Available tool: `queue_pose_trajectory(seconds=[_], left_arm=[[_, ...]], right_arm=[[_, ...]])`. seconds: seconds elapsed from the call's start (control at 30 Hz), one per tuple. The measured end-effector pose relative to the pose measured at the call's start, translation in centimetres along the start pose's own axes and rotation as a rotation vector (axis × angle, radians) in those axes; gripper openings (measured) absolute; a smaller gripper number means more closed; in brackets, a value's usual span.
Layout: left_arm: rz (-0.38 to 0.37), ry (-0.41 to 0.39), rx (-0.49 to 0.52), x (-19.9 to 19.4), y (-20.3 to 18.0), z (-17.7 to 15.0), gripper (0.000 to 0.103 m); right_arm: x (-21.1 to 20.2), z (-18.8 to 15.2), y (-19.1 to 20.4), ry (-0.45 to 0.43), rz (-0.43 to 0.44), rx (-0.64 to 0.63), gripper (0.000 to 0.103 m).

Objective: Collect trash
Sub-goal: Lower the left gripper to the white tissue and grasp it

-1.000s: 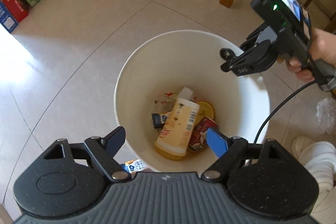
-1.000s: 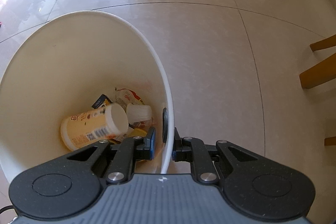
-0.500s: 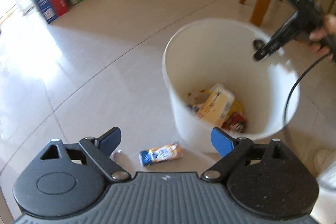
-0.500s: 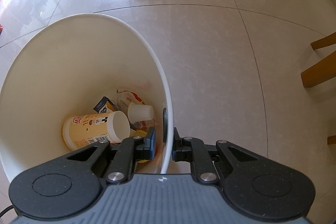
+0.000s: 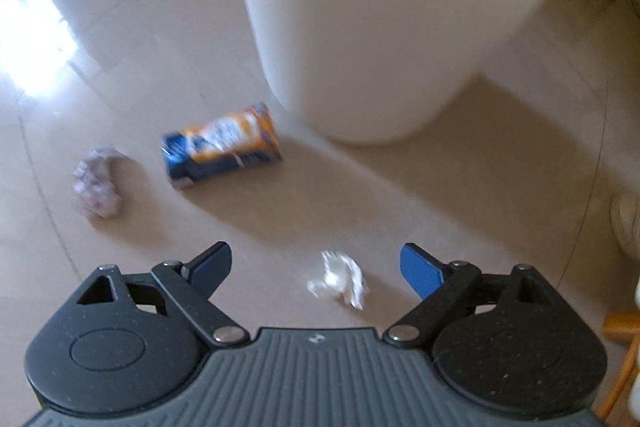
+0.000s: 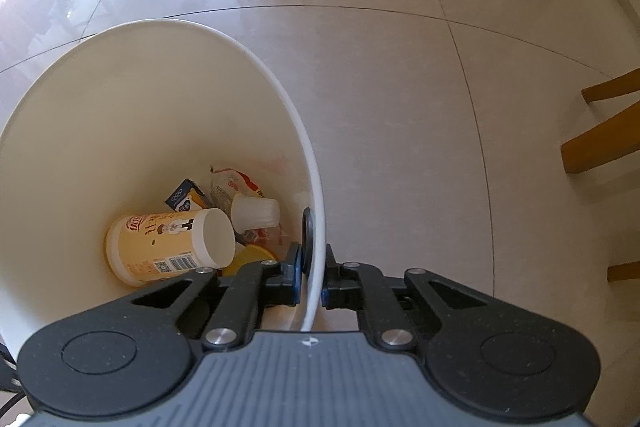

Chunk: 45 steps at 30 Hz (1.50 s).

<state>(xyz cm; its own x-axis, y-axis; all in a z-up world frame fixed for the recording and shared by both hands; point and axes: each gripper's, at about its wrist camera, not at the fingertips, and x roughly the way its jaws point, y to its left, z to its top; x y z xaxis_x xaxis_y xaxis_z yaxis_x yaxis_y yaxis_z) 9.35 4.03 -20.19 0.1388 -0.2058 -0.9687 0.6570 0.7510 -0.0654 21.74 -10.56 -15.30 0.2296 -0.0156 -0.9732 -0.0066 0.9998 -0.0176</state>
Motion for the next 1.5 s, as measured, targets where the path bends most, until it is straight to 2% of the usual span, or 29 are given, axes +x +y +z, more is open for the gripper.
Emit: queue_pose_trajectory(seconds=[0.17, 0.3, 0.4, 0.47, 0.6, 0.67, 0.77, 1.17, 1.5], left_arm=[[-0.018, 0.027, -0.009, 2.7, -0.9, -2.3, 0.081], [0.009, 0.048, 0.021, 4.8, -1.9, -3.3, 0.075], [0.026, 0.049, 0.024, 5.8, -2.2, -3.6, 0.072], [0.027, 0.047, 0.023, 6.4, -2.4, -3.5, 0.065], [0.023, 0.057, 0.015, 7.7, -2.6, -3.3, 0.06], [0.053, 0.095, 0.032, 8.9, -2.8, -3.0, 0.038], [0.06, 0.102, 0.041, 9.3, -3.0, -3.0, 0.03], [0.037, 0.062, -0.099, 7.3, -1.0, -2.6, 0.02], [0.029, 0.019, -0.186, 5.4, 0.3, -1.8, 0.019]], right_arm=[[0.2, -0.1, 0.2, 0.001, -0.011, -0.001, 0.011], [0.3, -0.2, 0.2, -0.002, -0.014, 0.014, 0.011], [0.4, -0.2, 0.2, -0.002, -0.018, 0.014, 0.011], [0.4, -0.1, 0.2, 0.001, -0.019, 0.017, 0.011], [0.5, -0.1, 0.3, 0.004, -0.026, 0.014, 0.011], [0.5, -0.1, 0.4, 0.004, -0.03, 0.013, 0.011], [0.6, -0.1, 0.4, 0.004, -0.029, 0.014, 0.011], [0.5, 0.0, 0.2, 0.008, -0.023, 0.027, 0.011], [0.5, -0.2, 0.3, -0.004, -0.028, 0.033, 0.012]])
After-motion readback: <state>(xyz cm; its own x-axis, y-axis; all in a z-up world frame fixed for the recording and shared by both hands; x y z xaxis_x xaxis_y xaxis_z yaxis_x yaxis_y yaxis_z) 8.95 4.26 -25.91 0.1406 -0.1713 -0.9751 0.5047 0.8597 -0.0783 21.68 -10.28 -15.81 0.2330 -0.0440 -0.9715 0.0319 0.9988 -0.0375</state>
